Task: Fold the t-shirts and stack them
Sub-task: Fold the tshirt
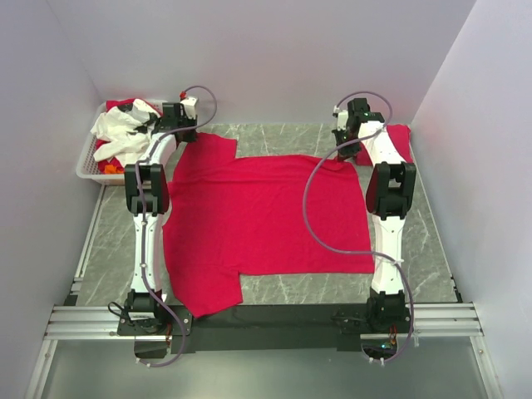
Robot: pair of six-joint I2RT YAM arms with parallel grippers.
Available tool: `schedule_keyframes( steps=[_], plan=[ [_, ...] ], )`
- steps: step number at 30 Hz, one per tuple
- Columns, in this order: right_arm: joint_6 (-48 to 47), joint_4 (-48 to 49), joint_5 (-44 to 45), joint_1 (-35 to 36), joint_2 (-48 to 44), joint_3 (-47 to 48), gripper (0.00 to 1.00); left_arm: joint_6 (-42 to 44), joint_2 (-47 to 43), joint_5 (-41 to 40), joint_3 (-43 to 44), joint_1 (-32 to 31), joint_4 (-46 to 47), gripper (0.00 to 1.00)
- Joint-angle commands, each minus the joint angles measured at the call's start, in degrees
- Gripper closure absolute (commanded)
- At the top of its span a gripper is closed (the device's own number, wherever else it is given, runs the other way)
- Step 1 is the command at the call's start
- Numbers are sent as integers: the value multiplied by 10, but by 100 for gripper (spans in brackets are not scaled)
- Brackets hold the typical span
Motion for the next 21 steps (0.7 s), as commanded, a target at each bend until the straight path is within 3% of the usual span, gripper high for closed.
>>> schedule_keyframes(
  steps=[1, 5, 13, 21],
  plan=[
    [-8, 31, 8, -7, -57, 5, 100, -5, -43, 6, -12, -4, 7, 100],
    [-8, 45, 11, -8, -63, 9, 100, -13, -68, 18, 7, 3, 16, 100],
    [-3, 67, 13, -9, -71, -4, 100, -26, -174, 83, -112, 29, 101, 100],
    [-8, 79, 15, -16, -67, -18, 100, -22, -192, 127, -118, 45, 81, 100]
  ],
)
